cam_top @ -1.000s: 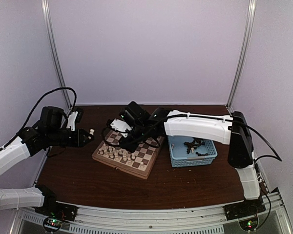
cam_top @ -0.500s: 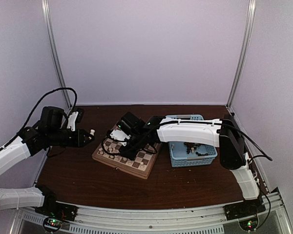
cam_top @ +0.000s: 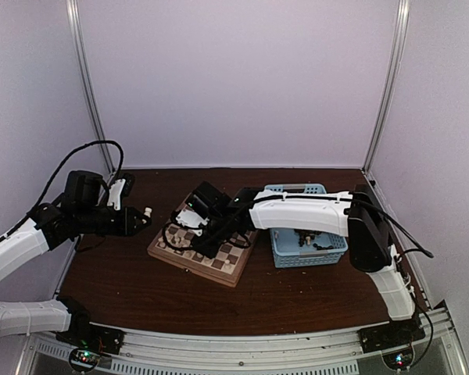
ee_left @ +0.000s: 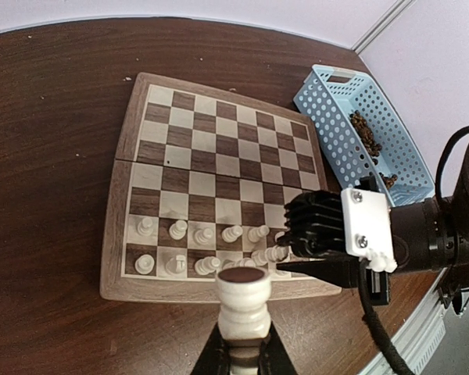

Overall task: Set up the chess pieces on the board
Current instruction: Place the chess piece on the chessboard.

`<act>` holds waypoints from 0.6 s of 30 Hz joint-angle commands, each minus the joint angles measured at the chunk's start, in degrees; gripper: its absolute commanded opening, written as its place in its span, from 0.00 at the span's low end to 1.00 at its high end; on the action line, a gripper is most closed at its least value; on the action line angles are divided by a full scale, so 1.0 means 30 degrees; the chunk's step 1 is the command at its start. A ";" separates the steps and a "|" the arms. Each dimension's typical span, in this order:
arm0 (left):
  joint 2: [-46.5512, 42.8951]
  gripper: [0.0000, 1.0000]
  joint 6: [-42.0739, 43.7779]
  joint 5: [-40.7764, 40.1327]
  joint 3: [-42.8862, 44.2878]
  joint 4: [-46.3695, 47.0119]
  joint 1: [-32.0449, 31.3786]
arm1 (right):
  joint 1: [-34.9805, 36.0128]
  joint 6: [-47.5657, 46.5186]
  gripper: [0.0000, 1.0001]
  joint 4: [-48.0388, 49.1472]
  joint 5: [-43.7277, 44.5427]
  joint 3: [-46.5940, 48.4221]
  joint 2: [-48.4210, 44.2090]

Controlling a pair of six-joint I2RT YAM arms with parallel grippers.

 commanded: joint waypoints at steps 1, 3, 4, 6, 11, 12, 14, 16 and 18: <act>-0.0022 0.00 0.0056 0.0146 0.0262 0.0532 0.0170 | -0.0054 0.0063 0.23 -0.0317 -0.0036 0.0570 0.0408; -0.0033 0.00 0.0056 0.0157 0.0262 0.0535 0.0169 | -0.0057 0.0062 0.20 -0.0341 -0.0028 0.0595 0.0428; -0.0032 0.00 0.0067 0.0123 0.0269 0.0535 0.0170 | -0.0060 0.0062 0.18 -0.0321 -0.0038 0.0598 0.0424; -0.0057 0.00 0.0071 0.0109 0.0266 0.0535 0.0170 | -0.0057 0.0066 0.14 -0.0348 -0.0106 0.0598 0.0398; -0.0022 0.00 0.0054 0.0096 0.0277 0.0535 0.0170 | -0.0057 0.0062 0.09 -0.0376 -0.0260 0.0598 0.0318; -0.0046 0.00 0.0041 0.0097 0.0278 0.0535 0.0170 | -0.0057 0.0088 0.09 -0.0377 -0.0331 0.0598 0.0297; -0.0027 0.00 0.0059 0.0090 0.0271 0.0530 0.0170 | -0.0057 0.0093 0.08 -0.0392 -0.0455 0.0548 0.0211; -0.0025 0.00 0.0078 0.0135 0.0278 0.0563 0.0170 | -0.0057 0.0124 0.08 -0.0334 -0.0541 0.0442 0.0127; -0.0015 0.00 0.0035 0.0128 0.0270 0.0578 0.0170 | -0.0057 0.0121 0.09 -0.0319 -0.0628 0.0374 0.0052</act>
